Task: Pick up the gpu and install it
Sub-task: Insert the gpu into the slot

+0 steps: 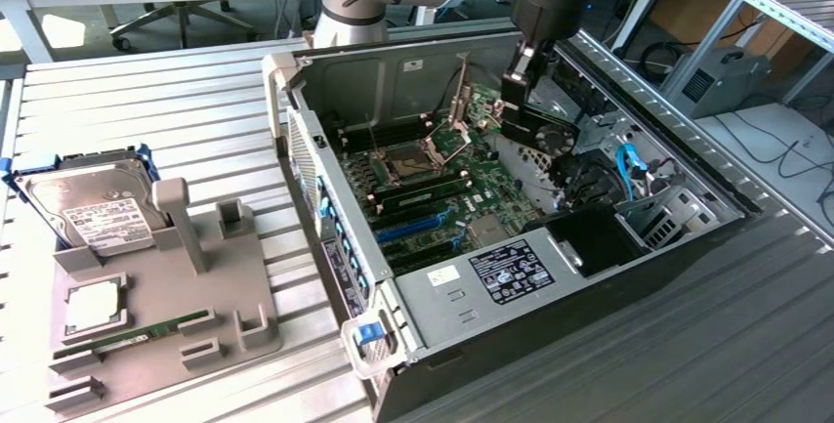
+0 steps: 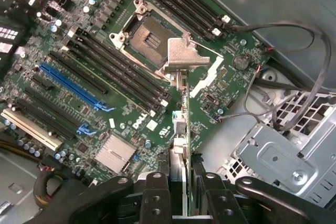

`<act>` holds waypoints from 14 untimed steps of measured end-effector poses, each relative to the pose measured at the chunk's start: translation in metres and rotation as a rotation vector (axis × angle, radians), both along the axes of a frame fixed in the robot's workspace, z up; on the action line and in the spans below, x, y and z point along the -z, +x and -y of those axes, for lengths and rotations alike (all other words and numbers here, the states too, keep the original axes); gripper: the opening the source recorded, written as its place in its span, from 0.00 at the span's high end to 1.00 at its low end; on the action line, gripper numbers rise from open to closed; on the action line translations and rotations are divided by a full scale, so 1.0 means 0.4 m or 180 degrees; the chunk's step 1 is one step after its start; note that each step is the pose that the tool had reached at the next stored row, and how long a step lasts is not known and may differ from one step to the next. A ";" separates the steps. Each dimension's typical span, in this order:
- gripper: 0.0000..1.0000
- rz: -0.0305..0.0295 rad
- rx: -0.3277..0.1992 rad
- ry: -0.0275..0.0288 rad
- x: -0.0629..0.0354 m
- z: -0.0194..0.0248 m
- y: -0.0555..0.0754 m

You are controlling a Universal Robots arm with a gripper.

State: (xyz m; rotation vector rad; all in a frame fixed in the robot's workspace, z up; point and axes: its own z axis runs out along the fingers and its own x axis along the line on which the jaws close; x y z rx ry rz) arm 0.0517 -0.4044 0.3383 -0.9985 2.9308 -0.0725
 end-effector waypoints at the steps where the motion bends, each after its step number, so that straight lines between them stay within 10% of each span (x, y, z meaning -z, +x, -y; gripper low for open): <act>1: 0.73 0.0000 -0.0019 0.0000 0.000 0.000 0.000; 14: 0.73 0.0000 -0.0230 0.0000 0.000 0.000 0.000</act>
